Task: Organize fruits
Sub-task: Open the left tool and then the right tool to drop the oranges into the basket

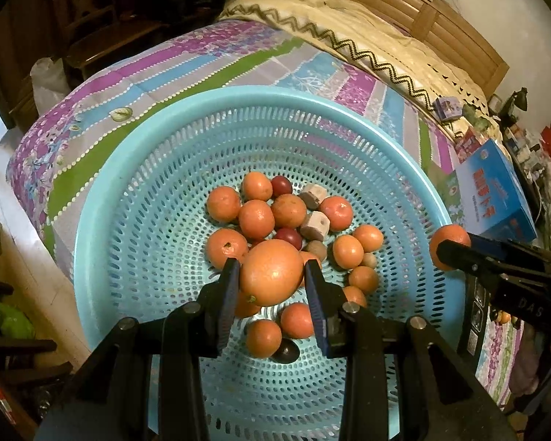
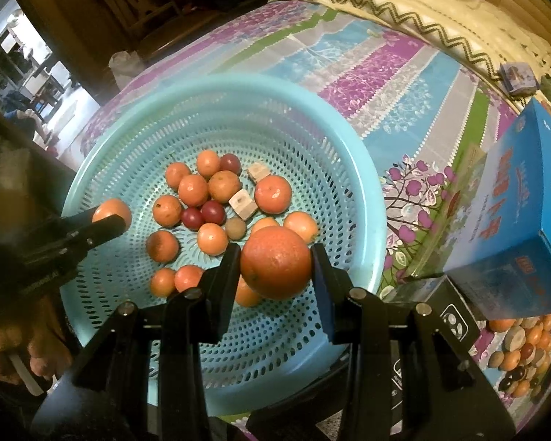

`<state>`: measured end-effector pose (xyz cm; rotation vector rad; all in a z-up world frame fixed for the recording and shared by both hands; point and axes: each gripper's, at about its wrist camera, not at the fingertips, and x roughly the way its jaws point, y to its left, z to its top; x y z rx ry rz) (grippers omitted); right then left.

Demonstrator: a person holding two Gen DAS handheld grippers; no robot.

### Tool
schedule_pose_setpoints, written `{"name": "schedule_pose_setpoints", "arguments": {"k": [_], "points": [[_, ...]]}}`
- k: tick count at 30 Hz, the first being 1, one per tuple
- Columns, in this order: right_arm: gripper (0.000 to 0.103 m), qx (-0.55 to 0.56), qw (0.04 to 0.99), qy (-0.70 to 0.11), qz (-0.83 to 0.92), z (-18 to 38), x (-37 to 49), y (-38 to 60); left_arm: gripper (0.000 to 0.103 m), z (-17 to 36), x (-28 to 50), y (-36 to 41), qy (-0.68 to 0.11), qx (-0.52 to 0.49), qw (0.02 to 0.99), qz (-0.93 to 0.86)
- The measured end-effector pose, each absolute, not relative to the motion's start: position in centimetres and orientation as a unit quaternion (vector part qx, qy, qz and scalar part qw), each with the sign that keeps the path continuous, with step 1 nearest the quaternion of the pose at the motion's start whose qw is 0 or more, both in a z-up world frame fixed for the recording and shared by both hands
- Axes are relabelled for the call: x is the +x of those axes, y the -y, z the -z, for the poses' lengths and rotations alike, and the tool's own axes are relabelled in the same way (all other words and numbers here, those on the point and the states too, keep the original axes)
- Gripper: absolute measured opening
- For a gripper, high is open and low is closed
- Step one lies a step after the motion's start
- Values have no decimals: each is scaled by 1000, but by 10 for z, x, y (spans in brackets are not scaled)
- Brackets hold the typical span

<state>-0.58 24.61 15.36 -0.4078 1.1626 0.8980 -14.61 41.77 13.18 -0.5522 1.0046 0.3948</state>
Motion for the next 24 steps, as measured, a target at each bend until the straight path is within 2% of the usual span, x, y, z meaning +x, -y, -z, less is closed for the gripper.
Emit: {"name": "schedule_pose_setpoints", "arguments": {"k": [20,21,22,23,24], "points": [[41,-183,724,-526,-407,-154,-5,-248,37,-124,-142,-417,-477,-271,816,-184],[41,-184,722,-528,-407,-152,-5,-248,43,-123,-142,-417,-479,-273,814,-185],[48,-182,722,-529,-408,-151,-4,-247,55,-123,-142,-419,-477,-274,814,-187],[59,-182,722,-528,-408,-150,-4,-247,60,-123,-143,-419,-474,-274,815,-190],[64,-181,725,-524,-408,-151,-3,-245,65,-124,-143,-420,-473,-274,816,-191]]}}
